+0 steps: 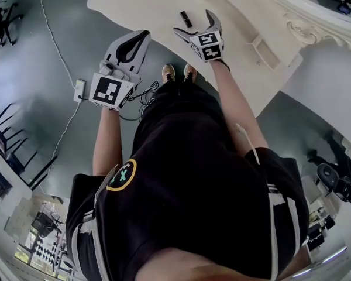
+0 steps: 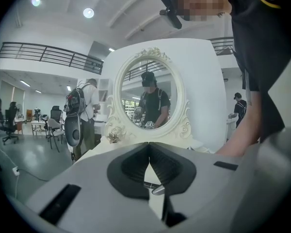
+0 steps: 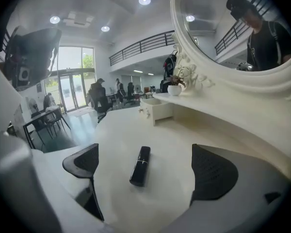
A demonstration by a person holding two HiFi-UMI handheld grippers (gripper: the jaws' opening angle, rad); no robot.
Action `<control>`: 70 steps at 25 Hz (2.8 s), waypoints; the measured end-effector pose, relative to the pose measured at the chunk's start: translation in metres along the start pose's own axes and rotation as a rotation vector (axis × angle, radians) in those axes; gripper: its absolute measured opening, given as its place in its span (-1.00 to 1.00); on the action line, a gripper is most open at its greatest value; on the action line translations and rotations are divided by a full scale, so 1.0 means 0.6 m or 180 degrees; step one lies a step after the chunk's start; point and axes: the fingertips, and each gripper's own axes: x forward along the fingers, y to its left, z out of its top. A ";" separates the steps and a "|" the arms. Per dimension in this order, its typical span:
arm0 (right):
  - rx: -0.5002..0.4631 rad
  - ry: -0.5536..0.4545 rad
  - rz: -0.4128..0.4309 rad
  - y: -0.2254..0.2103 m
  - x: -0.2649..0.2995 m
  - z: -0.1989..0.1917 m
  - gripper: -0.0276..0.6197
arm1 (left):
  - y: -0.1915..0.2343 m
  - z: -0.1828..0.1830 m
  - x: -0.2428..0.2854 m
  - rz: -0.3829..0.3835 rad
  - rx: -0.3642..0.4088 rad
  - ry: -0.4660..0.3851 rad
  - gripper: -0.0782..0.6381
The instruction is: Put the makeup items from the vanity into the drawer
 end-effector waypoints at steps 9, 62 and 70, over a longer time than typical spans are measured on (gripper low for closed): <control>0.0181 0.0305 -0.0046 -0.020 0.040 -0.043 0.93 | -0.003 -0.007 0.010 0.0013 0.0009 0.0067 -0.72; -0.0502 0.0517 0.0326 0.056 0.027 -0.008 -0.55 | -0.015 0.010 0.002 0.0188 0.0129 0.0078 -0.72; -0.0512 0.0193 0.0272 0.047 -0.004 0.064 -0.55 | -0.020 0.013 0.011 0.0169 0.0158 0.0053 -0.72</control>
